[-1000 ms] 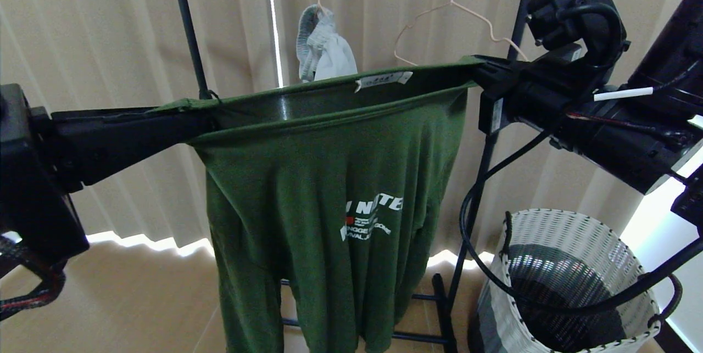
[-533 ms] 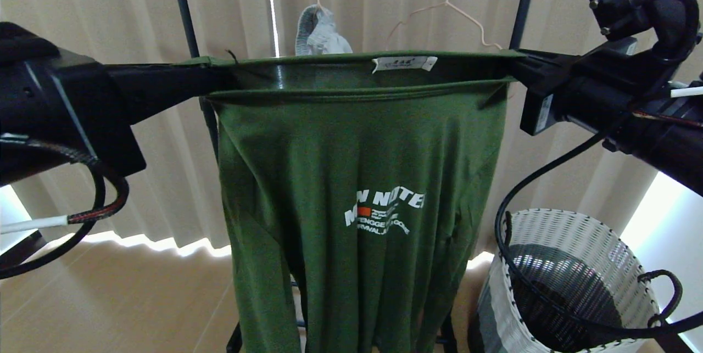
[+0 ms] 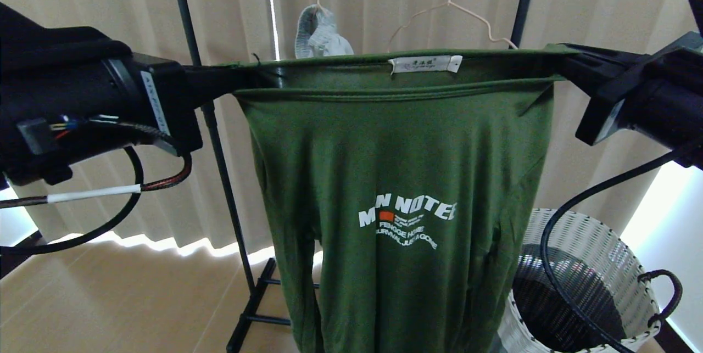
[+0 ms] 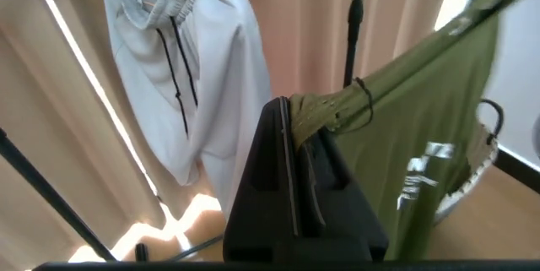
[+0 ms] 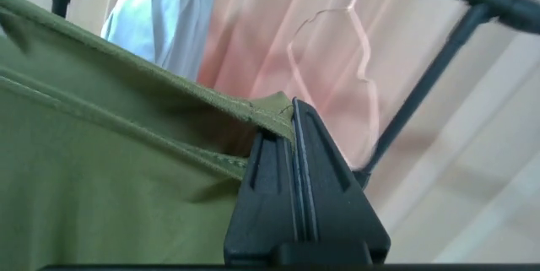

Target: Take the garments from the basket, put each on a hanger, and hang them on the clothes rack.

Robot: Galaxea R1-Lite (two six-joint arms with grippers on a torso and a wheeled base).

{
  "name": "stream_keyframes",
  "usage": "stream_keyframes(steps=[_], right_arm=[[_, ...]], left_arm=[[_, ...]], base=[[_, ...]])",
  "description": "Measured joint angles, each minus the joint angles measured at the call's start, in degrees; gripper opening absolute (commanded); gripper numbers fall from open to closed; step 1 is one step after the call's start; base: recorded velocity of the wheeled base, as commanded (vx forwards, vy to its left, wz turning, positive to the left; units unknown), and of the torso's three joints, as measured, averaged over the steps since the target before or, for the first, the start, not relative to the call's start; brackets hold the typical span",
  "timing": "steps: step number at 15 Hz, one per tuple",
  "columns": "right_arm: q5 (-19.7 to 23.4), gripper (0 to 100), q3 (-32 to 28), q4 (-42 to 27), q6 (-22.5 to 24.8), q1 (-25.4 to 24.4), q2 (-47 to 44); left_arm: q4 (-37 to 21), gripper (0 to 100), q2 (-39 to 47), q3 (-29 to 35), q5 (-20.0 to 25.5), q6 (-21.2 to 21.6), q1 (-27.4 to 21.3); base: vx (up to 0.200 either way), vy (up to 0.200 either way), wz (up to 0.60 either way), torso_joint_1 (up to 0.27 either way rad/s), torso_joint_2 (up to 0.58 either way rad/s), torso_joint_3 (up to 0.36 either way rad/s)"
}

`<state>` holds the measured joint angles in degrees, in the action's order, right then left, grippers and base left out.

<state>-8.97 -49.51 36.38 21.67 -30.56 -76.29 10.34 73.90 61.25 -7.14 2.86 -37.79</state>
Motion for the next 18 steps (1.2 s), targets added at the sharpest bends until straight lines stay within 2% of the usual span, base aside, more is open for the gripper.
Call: stream_keyframes(steps=[4, 12, 15, 18], right_arm=[[0.5, 0, 2.6, 0.0, 0.0, -0.4, 3.0], [0.4, 0, 4.9, 0.1, -0.2, -3.0, 4.9], [1.3, 0, 6.9, 0.1, -0.2, -4.2, 4.9], [1.8, 0, 8.3, 0.2, -0.2, -4.4, 4.7]], left_arm=[[4.4, 0, 4.2, 1.6, -5.7, -0.1, 0.1], [8.4, 0, 8.8, 2.5, -7.3, -0.5, 1.2], [8.7, 0, 10.8, 4.4, -11.1, -2.3, 1.9], [8.7, 0, 12.1, 5.2, -11.8, -3.5, 3.0]], base=[[0.000, 0.000, 0.00, 0.000, 0.00, 0.000], [0.000, 0.000, 0.00, 0.000, 0.00, 0.000], [0.000, 0.000, 0.00, 0.000, 0.00, 0.000], [0.000, 0.000, 0.00, 0.000, 0.00, 0.000]])
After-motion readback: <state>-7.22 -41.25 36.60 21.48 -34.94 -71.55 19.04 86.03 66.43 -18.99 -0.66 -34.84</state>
